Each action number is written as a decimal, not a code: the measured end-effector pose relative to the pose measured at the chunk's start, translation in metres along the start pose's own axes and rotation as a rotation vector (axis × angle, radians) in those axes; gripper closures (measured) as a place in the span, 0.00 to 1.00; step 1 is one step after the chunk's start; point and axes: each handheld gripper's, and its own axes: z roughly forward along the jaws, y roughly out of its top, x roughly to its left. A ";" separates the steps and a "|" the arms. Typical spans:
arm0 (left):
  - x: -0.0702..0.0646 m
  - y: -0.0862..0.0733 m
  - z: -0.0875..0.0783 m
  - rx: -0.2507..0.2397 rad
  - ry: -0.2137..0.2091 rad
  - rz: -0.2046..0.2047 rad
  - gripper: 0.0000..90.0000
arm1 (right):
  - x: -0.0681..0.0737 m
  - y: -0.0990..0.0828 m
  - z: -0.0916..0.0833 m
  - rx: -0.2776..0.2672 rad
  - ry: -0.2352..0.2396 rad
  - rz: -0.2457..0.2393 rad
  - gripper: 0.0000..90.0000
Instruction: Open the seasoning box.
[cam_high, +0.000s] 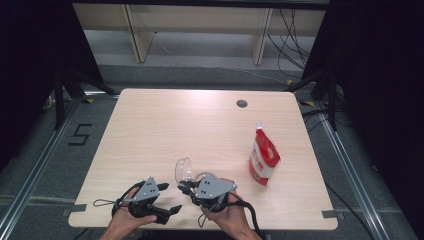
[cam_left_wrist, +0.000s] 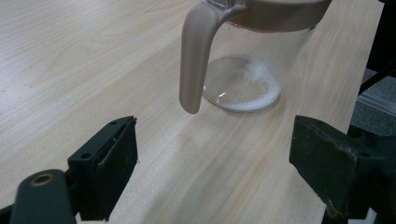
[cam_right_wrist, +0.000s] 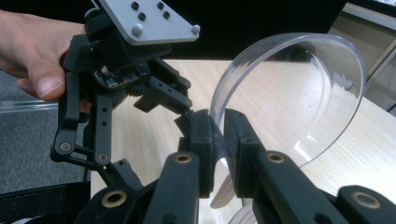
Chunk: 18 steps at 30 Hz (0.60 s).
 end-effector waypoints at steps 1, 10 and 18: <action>0.000 0.000 0.000 -0.002 0.000 -0.008 0.17 | 0.000 0.000 0.000 0.002 0.001 0.000 0.92; 0.000 0.000 0.000 0.002 -0.001 -0.011 0.17 | -0.001 0.002 0.003 0.006 -0.002 -0.003 0.93; 0.000 0.000 0.000 0.007 -0.003 -0.007 0.17 | -0.002 0.002 0.004 0.008 -0.002 0.000 0.87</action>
